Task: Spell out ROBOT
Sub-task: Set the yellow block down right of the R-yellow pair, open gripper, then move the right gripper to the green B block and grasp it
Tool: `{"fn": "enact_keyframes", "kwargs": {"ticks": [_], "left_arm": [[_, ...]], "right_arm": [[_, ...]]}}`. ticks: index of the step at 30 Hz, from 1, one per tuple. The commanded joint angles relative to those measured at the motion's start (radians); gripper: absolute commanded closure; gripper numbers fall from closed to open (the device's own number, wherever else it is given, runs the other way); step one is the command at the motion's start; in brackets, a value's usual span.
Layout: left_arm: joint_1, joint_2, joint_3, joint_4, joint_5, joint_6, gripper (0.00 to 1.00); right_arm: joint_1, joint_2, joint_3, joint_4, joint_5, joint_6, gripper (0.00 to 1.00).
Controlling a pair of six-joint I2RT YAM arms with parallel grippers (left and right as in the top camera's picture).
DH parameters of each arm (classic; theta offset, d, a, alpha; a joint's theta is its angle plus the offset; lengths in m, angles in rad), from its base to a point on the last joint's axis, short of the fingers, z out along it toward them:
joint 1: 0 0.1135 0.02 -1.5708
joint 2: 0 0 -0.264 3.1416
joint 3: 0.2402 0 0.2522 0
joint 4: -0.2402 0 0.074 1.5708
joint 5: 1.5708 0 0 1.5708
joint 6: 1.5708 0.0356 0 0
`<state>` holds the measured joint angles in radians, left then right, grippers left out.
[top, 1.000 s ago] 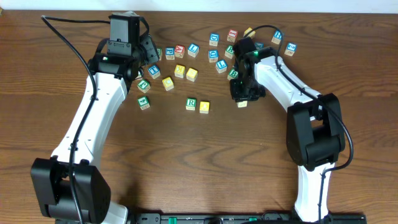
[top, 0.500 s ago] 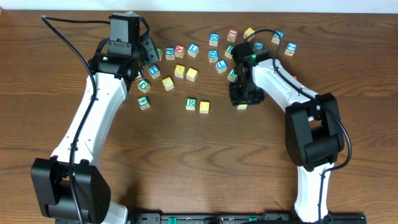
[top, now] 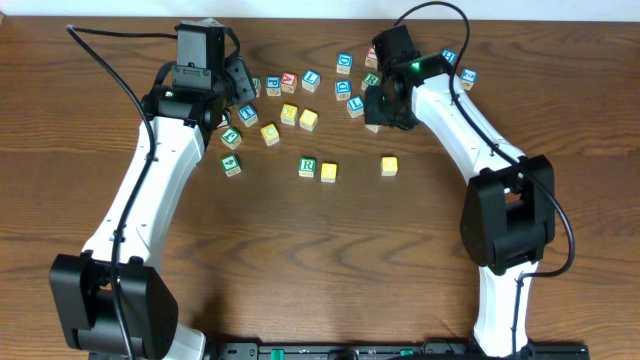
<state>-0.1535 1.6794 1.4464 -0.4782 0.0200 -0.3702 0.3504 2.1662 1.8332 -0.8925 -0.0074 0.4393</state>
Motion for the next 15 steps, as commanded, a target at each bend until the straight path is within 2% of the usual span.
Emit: {"fn": "enact_keyframes", "kwargs": {"ticks": [1,9,15], "left_arm": [[0.0,-0.002,0.013,-0.006,-0.01,-0.006,0.5],[0.0,-0.002,0.013,-0.007,-0.01,-0.006,0.5],[0.0,-0.002,0.013,-0.007,-0.01,-0.006,0.5]], "right_arm": [[0.003,0.002,-0.003,0.039,0.026,0.177,0.56],[0.006,0.041,-0.003,0.056,0.042,0.212,0.5],[0.007,0.072,-0.003,0.082,0.051,0.219,0.5]]}}
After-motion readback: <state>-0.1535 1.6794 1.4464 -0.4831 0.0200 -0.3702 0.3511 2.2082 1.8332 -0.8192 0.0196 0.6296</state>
